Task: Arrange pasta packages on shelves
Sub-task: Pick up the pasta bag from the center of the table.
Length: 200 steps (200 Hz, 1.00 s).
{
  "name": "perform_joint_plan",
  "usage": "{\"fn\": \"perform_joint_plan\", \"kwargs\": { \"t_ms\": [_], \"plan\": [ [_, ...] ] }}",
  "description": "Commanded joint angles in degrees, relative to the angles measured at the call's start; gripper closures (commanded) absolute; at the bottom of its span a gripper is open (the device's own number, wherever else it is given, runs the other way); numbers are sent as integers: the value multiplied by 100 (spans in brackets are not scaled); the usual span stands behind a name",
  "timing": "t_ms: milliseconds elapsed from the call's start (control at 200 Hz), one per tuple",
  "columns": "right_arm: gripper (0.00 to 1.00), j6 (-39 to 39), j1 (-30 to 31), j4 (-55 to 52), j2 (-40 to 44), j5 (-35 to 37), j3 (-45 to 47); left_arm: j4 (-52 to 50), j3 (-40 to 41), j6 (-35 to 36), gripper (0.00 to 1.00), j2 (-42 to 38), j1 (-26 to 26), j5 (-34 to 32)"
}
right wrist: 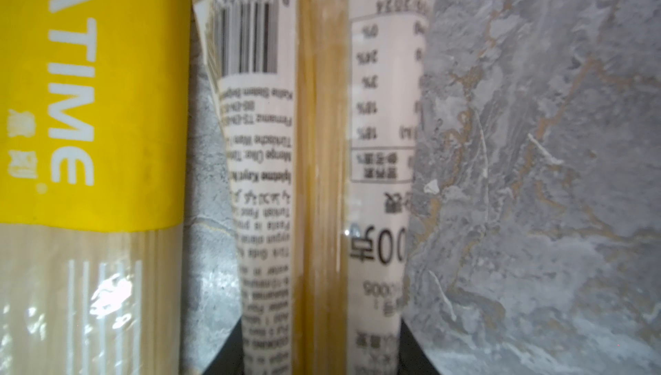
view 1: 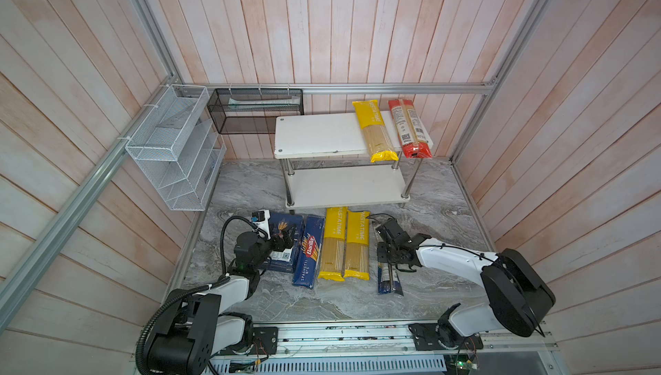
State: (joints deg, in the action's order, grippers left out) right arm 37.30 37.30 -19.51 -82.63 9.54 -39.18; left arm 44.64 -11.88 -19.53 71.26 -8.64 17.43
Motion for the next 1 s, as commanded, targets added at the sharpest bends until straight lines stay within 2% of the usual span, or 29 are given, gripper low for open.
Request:
{"fn": "perform_joint_plan", "kwargs": {
  "t_ms": [0, 200, 675, 995],
  "plan": [
    [86, -11, -43, -21, 308, -108, 92, -21, -19, 26, 0, 38, -29, -57],
    [93, -80, -87, 26, 696, -119, 98, -34, -28, 24, 0, 52, -32, -61],
    [98, -678, -85, -374, 1491, -162, -555, -57, -45, 58, 0, 71, -58, -77],
    [99, -1063, -79, -317, 1607, -749, -1179, -60, -48, 60, 0, 60, -79, -107]
  ]
}}
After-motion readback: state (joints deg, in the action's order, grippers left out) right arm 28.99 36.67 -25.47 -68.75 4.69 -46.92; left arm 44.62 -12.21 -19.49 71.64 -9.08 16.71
